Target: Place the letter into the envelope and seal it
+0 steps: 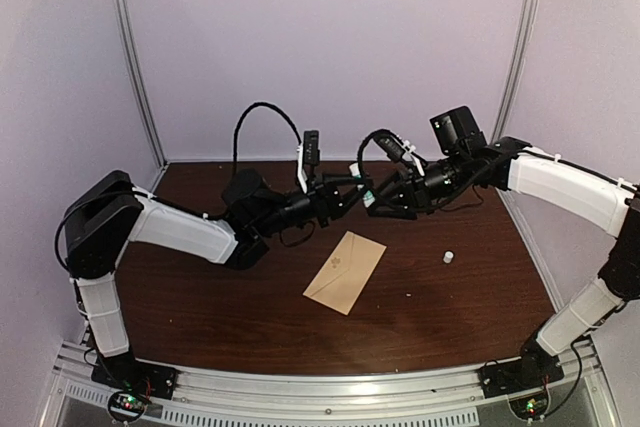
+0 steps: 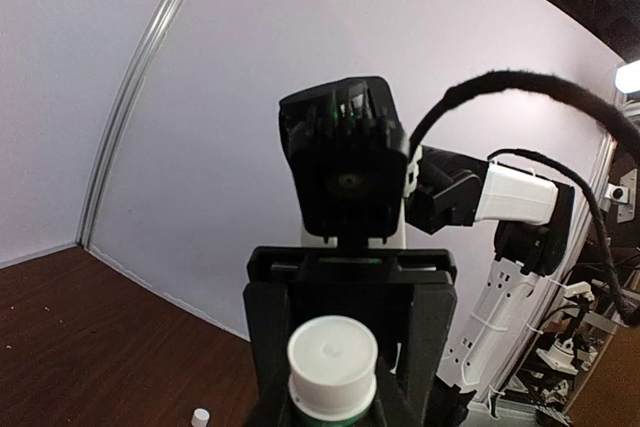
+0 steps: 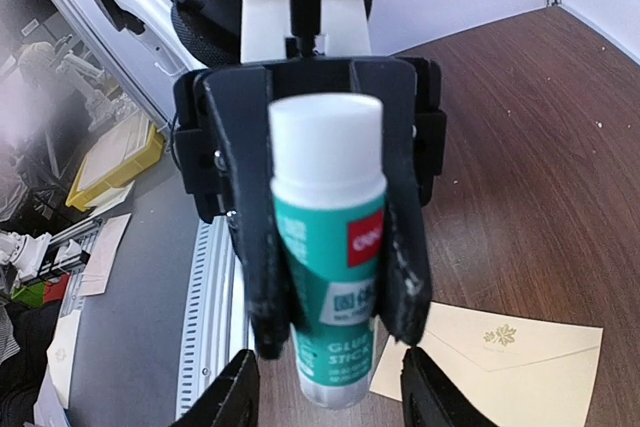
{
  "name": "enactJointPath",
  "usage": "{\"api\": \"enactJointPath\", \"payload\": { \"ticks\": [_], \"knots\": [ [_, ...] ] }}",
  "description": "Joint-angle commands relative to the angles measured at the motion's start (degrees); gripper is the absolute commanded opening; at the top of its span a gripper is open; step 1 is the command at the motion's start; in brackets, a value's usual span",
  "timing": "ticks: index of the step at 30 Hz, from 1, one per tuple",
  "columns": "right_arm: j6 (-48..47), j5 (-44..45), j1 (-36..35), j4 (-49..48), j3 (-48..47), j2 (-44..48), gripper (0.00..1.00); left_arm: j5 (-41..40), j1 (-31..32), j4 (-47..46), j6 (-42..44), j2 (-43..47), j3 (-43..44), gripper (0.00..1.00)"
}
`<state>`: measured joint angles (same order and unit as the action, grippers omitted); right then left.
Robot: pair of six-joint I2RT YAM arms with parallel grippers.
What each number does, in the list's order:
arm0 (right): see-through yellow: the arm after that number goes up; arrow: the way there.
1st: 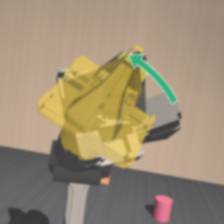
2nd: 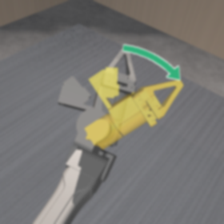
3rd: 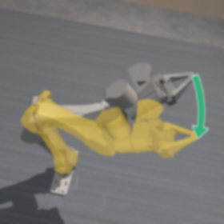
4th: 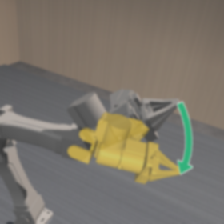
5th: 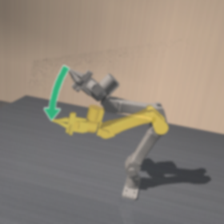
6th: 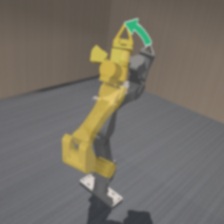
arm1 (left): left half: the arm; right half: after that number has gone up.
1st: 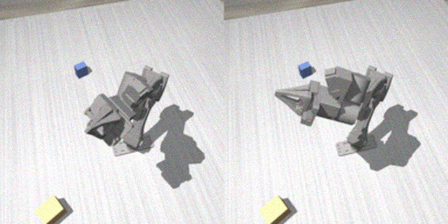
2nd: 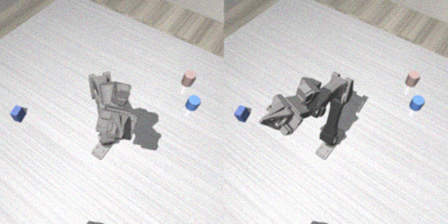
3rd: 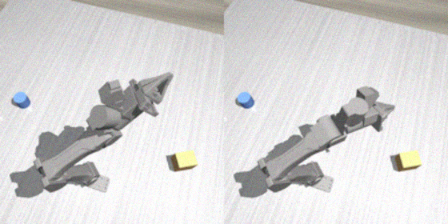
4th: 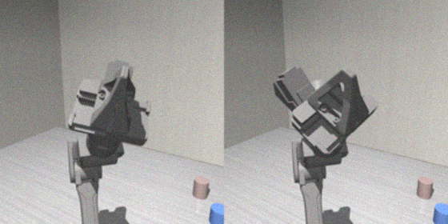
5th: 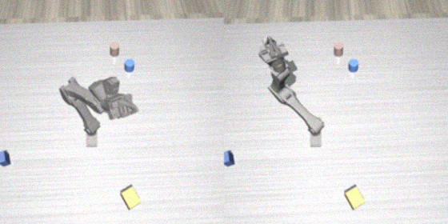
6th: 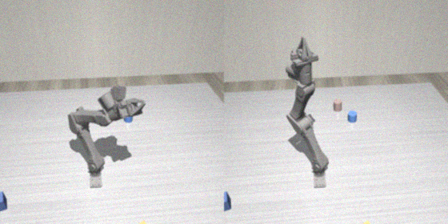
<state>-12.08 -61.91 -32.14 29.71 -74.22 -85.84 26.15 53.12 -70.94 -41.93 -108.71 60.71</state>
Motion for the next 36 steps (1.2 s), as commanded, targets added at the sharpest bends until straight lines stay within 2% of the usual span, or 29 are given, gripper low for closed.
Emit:
{"api": "enactJointPath", "payload": {
  "ticks": [1,7,9,10,11,12,14,25,26,27,29,30,31,32,36],
  "knots": [
    [0.46,-2.98,-0.20,-2.07,0.21,0.59,0.45,2.44,-0.09,-4.76,-2.73,-1.72,1.77,0.00],
    [1.35,-2.61,-0.20,-3.09,0.86,0.94,0.25,2.12,-0.06,-4.74,-2.86,-1.82,2.02,0.00],
    [1.57,-1.98,-0.20,-3.19,1.07,0.94,0.25,1.93,-0.07,-4.75,-2.70,-1.74,2.05,0.00],
    [1.59,-1.80,-0.17,-3.04,1.15,0.94,0.28,1.81,-0.11,-4.80,-2.68,-1.70,2.00,0.00],
    [1.57,-1.55,-0.20,-2.92,1.31,0.93,0.36,1.62,-0.05,-4.74,-2.58,-1.60,1.96,0.00],
    [1.55,-1.22,-0.20,-2.91,1.44,0.94,0.38,1.50,-0.04,-4.73,-2.47,-1.54,1.96,0.00],
    [1.39,-0.60,-0.20,-2.91,1.93,1.09,0.37,1.32,-0.08,-4.55,-2.35,-1.49,2.04,0.00],
    [2.71,2.89,-0.20,-4.14,1.76,0.48,0.09,-0.30,0.05,-1.51,-0.82,-1.49,2.20,0.00],
    [2.68,5.02,-0.32,-4.28,1.49,0.68,0.08,-2.32,0.36,0.28,-0.03,-1.42,1.96,0.00],
    [2.88,10.70,-0.98,-4.43,1.00,1.11,0.08,-6.28,1.09,3.35,1.18,-0.97,1.69,0.00],
    [3.12,26.45,-3.09,-4.94,0.19,2.25,0.06,-17.62,3.35,10.91,4.41,-0.35,1.92,0.00],
    [3.98,32.73,-3.85,-4.51,-0.69,2.20,0.06,-23.50,4.65,14.85,5.40,-0.17,2.62,0.00],
    [5.14,35.60,-4.08,-3.93,-1.98,1.58,0.07,-29.29,5.53,18.82,5.75,-0.18,3.62,0.00],
    [5.89,35.73,-4.18,-3.10,-3.20,0.91,0.09,-31.70,5.87,20.70,5.81,-0.53,4.79,0.00],
    [5.30,31.62,-3.90,0.23,-5.26,0.01,0.26,-29.44,4.39,20.48,5.76,0.15,4.24,0.00]
  ]
}}
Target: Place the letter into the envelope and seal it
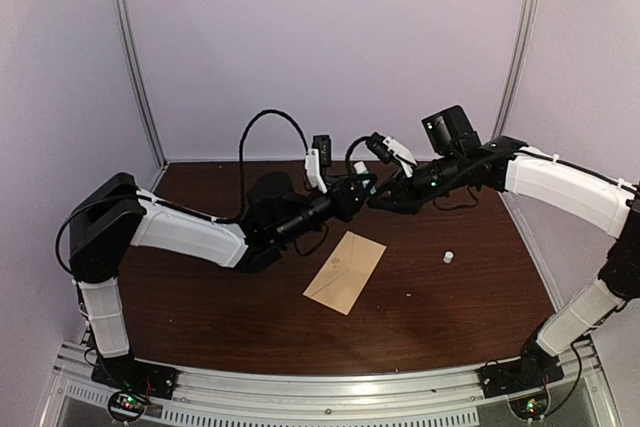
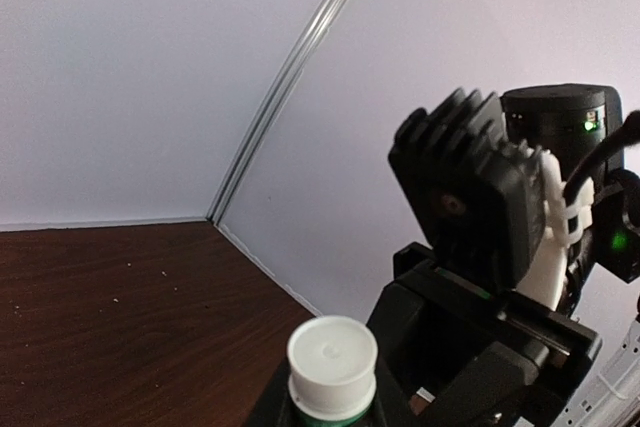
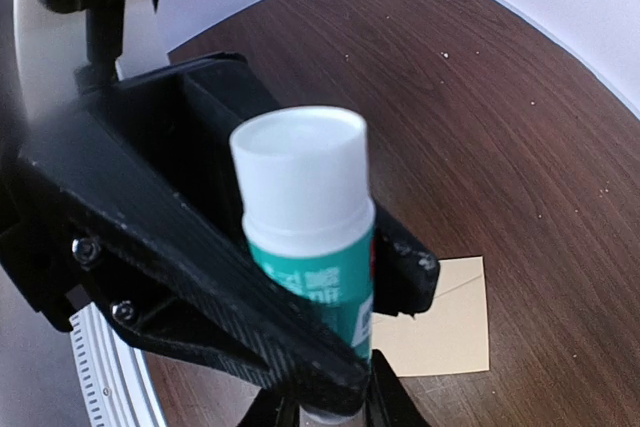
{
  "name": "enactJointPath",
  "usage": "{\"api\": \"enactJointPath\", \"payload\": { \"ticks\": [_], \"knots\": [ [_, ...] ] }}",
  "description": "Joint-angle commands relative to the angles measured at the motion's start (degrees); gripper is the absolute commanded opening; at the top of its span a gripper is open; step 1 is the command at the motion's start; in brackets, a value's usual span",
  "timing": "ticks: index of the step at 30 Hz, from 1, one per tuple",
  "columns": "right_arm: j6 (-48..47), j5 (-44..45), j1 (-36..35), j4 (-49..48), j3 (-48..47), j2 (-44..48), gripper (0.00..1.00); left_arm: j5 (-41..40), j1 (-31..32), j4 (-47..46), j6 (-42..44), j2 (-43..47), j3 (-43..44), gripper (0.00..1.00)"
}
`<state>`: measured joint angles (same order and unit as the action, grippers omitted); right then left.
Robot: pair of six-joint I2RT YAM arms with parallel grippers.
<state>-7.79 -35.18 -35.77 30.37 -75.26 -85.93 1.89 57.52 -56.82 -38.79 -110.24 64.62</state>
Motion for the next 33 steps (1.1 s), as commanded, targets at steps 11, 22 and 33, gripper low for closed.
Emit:
{"api": "enactJointPath", "payload": {
  "ticks": [11,22,33],
  "knots": [
    [-8.71,-22.15,7.29,2.40,-1.21,4.97,0.51,30.74,-5.40,21.42,15.20,6.62,2.29,0.00],
    [-1.47,-31.89,7.25,-3.57,0.18,0.41,0.52,36.78,-4.92,20.30,14.61,6.75,2.58,0.00],
    [-0.67,-32.79,5.65,-5.13,1.81,-0.51,0.46,36.69,-4.69,18.28,12.89,6.12,2.70,0.00]
  ]
}}
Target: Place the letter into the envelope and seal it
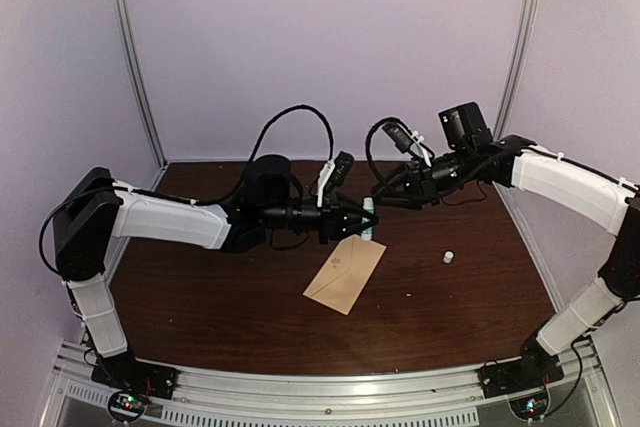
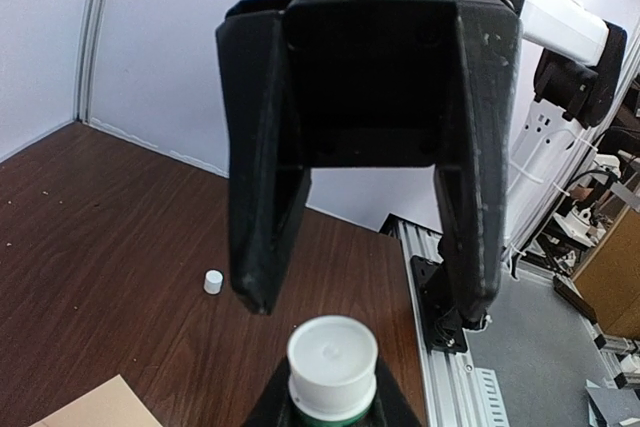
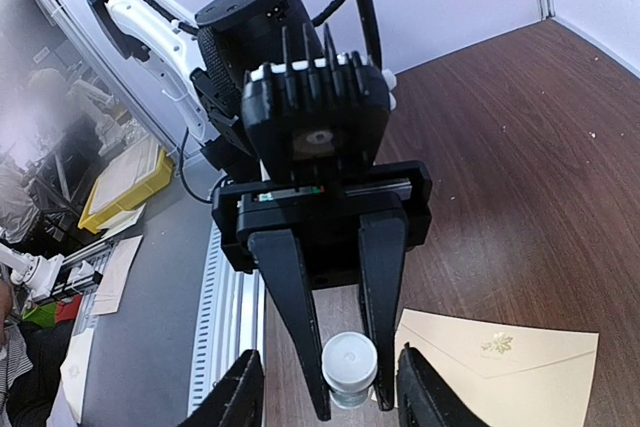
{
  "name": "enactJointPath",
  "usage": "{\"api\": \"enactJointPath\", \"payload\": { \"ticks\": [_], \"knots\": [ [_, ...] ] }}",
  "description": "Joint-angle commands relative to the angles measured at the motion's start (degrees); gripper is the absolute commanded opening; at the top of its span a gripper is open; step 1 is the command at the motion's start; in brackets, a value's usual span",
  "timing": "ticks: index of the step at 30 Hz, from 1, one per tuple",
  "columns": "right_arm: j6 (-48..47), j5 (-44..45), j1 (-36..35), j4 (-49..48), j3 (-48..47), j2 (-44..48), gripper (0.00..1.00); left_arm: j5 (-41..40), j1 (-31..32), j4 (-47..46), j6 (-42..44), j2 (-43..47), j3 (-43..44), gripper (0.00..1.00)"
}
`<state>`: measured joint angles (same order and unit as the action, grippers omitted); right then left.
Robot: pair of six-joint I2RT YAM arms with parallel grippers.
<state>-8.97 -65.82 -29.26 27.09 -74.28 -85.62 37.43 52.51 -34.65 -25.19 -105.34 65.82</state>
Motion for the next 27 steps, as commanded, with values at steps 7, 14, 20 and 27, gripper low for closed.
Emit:
{"api": "enactJointPath", "payload": {
  "ticks": [7,14,20,27],
  "knots": [
    [1.14,-1.86,-1.57,-2.22,0.09,-2.53,0.38,1.37,0.40,-5.38,-1.90,0.54,1.83,0.00],
    [1.15,-2.21,-1.64,-1.81,-0.91,-3.66,0.20,2.01,0.39,-5.36,-2.32,0.05,2.40,0.00],
    [1.43,-2.52,-1.71,-2.22,-1.20,-3.72,0.03,1.25,0.39,-4.33,-2.71,-0.51,2.82,0.04],
    [0.37,-1.68,-0.58,-0.85,-2.40,-2.81,0.03,-0.46,0.35,-1.85,-2.02,0.88,0.90,0.35]
  ]
}}
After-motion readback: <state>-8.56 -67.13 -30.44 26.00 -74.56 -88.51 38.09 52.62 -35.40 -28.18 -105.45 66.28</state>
